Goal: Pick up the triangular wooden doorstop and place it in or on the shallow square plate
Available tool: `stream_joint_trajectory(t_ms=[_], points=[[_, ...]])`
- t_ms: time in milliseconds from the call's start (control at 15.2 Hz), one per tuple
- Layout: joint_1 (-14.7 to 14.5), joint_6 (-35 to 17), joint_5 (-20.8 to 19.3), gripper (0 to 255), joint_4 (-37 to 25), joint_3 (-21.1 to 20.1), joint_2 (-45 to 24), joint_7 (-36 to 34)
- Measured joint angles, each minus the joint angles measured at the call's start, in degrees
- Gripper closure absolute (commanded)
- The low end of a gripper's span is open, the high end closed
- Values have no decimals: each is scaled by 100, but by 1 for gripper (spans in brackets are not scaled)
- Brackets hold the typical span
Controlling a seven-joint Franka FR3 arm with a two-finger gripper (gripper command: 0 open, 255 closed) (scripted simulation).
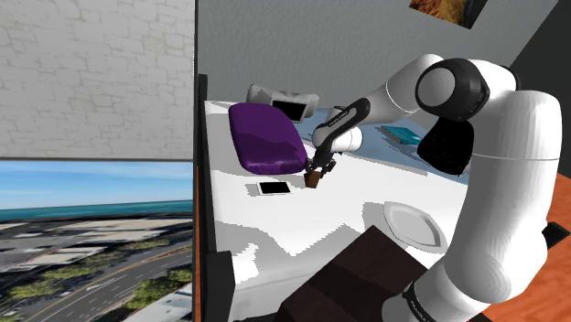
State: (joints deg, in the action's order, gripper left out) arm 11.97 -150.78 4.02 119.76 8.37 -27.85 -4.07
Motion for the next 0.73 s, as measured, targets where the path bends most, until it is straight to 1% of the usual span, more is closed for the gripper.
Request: stream_joint_trajectory(t_ms=[264,726], points=[[-5,20,-5,255,10,3,28,-3],[-47,389,-88,255,34,71,420,-41]])
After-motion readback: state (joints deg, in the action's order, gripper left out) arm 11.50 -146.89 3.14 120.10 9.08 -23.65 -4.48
